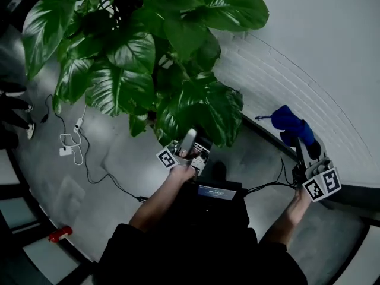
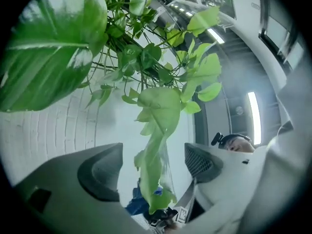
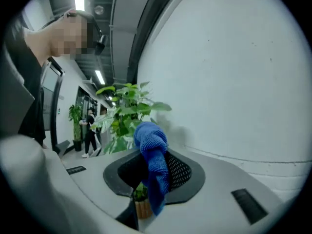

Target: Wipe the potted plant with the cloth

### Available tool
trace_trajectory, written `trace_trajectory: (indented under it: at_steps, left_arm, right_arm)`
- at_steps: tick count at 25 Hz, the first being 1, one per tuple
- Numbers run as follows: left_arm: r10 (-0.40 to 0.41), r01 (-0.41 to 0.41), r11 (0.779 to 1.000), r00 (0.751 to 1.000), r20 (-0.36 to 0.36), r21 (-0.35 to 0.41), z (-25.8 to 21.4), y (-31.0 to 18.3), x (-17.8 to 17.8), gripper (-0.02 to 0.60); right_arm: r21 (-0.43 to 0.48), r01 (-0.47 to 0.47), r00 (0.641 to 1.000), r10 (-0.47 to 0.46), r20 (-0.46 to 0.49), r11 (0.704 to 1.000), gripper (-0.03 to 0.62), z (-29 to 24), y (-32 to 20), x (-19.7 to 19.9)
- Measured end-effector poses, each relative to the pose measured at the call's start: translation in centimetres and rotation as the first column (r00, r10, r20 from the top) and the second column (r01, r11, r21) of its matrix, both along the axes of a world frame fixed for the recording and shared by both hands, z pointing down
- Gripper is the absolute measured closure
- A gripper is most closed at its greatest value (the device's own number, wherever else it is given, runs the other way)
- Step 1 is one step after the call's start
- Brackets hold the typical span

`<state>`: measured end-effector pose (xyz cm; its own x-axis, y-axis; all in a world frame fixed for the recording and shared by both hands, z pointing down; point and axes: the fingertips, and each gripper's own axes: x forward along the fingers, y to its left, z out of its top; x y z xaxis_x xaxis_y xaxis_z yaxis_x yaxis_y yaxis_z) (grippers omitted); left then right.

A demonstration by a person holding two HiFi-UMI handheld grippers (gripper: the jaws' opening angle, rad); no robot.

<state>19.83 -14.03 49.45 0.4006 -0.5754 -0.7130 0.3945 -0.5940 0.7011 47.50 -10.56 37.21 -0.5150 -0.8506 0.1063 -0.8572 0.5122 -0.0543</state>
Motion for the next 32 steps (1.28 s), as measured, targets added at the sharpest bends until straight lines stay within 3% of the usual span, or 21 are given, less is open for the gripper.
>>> trace_trajectory:
  at_steps: [2,4,6,9,11,14,17,20,24,27,30,32]
  left_arm:
    - [-0.053,0.052,0.998,0.998,-0.037,-0.019,0.5,0.6,0.6,0.179]
    - [-0.115,0.114,0.993,0.988,-0.103,-0.014,0.1,1.2,0.5,0.179]
    - [-0.179,0.184,0.983,0.971,-0.155,0.015,-1.1,1.9,0.3,0.179]
    - [-0.262,0.277,0.959,0.948,-0.182,0.063,-3.0,2.8,0.3,0.179]
    - [-0.313,0.334,0.939,0.929,-0.198,0.085,-4.1,3.5,0.0,0.179]
    - [-0.377,0.409,0.905,0.898,-0.226,0.115,-5.7,4.7,-0.7,0.178]
    - [-0.393,0.431,0.891,0.890,-0.233,0.141,-6.9,5.6,-0.5,0.178]
    - [-0.397,0.437,0.889,0.883,-0.248,0.132,-6.9,5.6,-0.4,0.178]
    - [-0.397,0.430,0.894,0.891,-0.220,0.129,-6.4,4.9,0.2,0.179]
    - [-0.402,0.423,0.899,0.900,-0.166,0.112,-5.1,3.8,1.1,0.179]
    - [-0.407,0.418,0.905,0.905,-0.122,0.083,-3.4,2.5,1.8,0.179]
    - [-0.394,0.403,0.911,0.913,-0.110,0.089,-3.1,2.0,2.5,0.179]
  right_arm:
    - [0.075,0.098,0.994,-0.101,0.047,0.992,0.502,-2.5,-1.3,-0.4]
    - [0.132,0.250,0.964,-0.259,0.063,0.959,0.502,-4.5,-2.1,-3.2]
    - [0.174,0.414,0.903,-0.428,0.049,0.894,0.502,-5.8,-2.5,-7.4]
    - [0.211,0.610,0.787,-0.615,-0.049,0.764,0.502,-6.4,-2.3,-14.1]
    - [0.144,0.698,0.715,-0.670,-0.198,0.702,0.500,-4.4,-2.0,-17.7]
    - [-0.049,0.766,0.577,-0.720,-0.387,0.640,0.500,1.5,-0.5,-21.6]
    - [-0.111,0.819,0.489,-0.787,-0.377,0.563,0.500,5.3,2.5,-22.7]
    - [-0.158,0.847,0.464,-0.851,-0.245,0.507,0.500,7.3,4.4,-21.2]
    - [-0.187,0.863,0.463,-0.883,-0.082,0.470,0.501,8.5,4.9,-17.8]
    - [-0.118,0.872,0.482,-0.875,0.045,0.474,0.502,5.6,3.7,-14.5]
    - [0.069,0.844,0.518,-0.841,0.156,0.532,0.502,-2.2,0.8,-11.5]
    - [0.193,0.778,0.580,-0.801,0.145,0.598,0.502,-7.7,-1.7,-10.7]
